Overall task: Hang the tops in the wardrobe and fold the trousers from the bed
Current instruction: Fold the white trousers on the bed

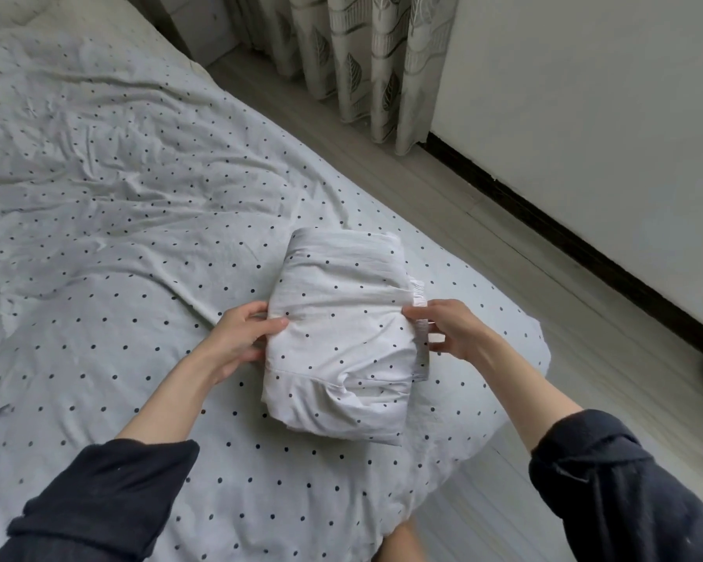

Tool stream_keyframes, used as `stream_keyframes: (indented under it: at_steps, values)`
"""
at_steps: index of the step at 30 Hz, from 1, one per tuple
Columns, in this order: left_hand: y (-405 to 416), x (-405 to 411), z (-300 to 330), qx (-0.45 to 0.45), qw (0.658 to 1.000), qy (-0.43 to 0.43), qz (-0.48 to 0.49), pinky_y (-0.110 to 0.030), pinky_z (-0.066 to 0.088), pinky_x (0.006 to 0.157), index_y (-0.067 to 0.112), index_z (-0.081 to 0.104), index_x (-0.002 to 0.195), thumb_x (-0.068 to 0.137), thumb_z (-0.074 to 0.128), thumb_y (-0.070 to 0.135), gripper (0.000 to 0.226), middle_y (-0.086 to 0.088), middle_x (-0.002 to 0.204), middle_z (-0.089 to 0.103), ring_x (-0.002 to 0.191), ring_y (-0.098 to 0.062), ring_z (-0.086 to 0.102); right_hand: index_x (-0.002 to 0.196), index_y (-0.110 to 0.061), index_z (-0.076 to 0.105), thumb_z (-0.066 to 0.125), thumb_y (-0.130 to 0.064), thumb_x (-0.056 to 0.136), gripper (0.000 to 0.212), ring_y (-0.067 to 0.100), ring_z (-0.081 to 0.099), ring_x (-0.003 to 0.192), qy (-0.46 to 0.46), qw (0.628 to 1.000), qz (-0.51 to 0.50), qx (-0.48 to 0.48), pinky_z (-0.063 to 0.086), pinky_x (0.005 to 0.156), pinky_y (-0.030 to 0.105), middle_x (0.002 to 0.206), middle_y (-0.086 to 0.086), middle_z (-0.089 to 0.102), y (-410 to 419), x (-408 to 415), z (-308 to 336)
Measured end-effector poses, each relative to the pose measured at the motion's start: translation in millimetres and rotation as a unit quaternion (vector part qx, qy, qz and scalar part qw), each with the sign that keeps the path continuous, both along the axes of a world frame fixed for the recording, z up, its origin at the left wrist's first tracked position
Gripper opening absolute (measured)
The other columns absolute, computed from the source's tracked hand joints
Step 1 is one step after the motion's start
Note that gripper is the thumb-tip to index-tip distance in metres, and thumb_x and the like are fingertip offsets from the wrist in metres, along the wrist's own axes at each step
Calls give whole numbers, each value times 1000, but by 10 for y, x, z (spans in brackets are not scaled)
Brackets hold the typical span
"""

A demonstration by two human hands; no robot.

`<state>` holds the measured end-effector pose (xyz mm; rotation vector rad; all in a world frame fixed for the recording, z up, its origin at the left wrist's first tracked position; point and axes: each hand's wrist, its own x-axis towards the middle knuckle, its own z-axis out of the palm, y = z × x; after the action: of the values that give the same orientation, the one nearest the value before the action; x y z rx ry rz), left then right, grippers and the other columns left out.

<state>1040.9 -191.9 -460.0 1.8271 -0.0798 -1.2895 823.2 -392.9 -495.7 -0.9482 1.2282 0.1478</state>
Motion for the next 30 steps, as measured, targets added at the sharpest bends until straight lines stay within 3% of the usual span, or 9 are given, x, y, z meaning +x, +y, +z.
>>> stream_keyframes:
  at_steps: [2, 5, 7, 9, 15, 18, 21, 25, 30]
  values:
    - [22, -45, 123, -18, 1000, 18, -2, -24, 53, 51, 10, 62, 101, 83, 65, 3, 20, -5, 90, 69, 70, -14, 69, 83, -11, 57, 75, -21, 77, 22, 21, 57, 84, -16, 999, -8, -35, 47, 68, 33, 90, 4, 63, 46, -79, 164]
    - [45, -154, 328, -45, 998, 34, -36, -30, 55, 58, 9, 61, 107, 81, 66, 4, 26, -8, 99, 69, 81, -20, 69, 89, -14, 54, 75, -24, 76, 27, 20, 55, 86, -27, 995, -36, -88, 47, 69, 33, 92, 5, 61, 160, -327, 504]
    - [35, -288, 478, -61, 994, 37, -81, -31, 55, 61, 10, 62, 107, 82, 67, 7, 26, -8, 101, 69, 84, -21, 68, 81, -15, 56, 76, -24, 76, 23, 18, 55, 84, -20, 990, -74, -118, 47, 69, 32, 90, 4, 62, 304, -608, 733]
    - [1, -455, 588, -77, 988, 40, -124, -29, 56, 59, 12, 63, 103, 83, 66, 7, 21, -6, 94, 71, 80, -18, 69, 77, -17, 59, 76, -25, 75, 18, 17, 56, 85, -14, 984, -110, -142, 47, 68, 30, 90, 2, 64, 470, -909, 961]
    - [-215, -1286, 965, -124, 953, 50, -271, -27, 55, 58, 14, 62, 93, 83, 65, 6, 13, -2, 82, 71, 76, -17, 65, 95, -13, 65, 74, -19, 78, 19, 14, 62, 85, 15, 945, -273, -181, 50, 72, 32, 91, 1, 69, 1130, -2046, 1552]
    - [-316, -1950, 1223, -147, 920, 50, -361, -28, 55, 61, 14, 62, 96, 83, 66, 8, 15, -3, 87, 72, 78, -16, 67, 94, -15, 64, 72, -18, 80, 17, 13, 64, 78, 25, 908, -360, -210, 51, 73, 32, 84, -2, 70, 1579, -2765, 1871]
    - [-376, -2705, 1491, -178, 874, 59, -448, -29, 54, 62, 14, 63, 97, 84, 66, 10, 15, -1, 86, 73, 78, -15, 67, 96, -15, 63, 71, -17, 81, 17, 7, 64, 67, 39, 866, -440, -236, 47, 61, 26, 74, -6, 70, 2076, -3493, 2162]
    - [-333, -3734, 1817, -209, 805, 72, -550, -35, 53, 72, 15, 64, 96, 83, 67, 13, 14, -5, 89, 71, 77, -13, 65, 97, -13, 63, 70, -16, 81, 17, 14, 64, 74, 55, 800, -536, -263, 50, 68, 32, 82, 0, 70, 2757, -4349, 2516]
    - [-89, -5235, 2310, -254, 718, 97, -641, -24, 51, 56, 14, 62, 96, 83, 67, 12, 14, -2, 85, 71, 72, -9, 66, 96, -11, 62, 68, -11, 82, 15, 18, 61, 71, 84, 700, -639, -306, 49, 60, 29, 82, 4, 67, 3643, -5386, 3052]
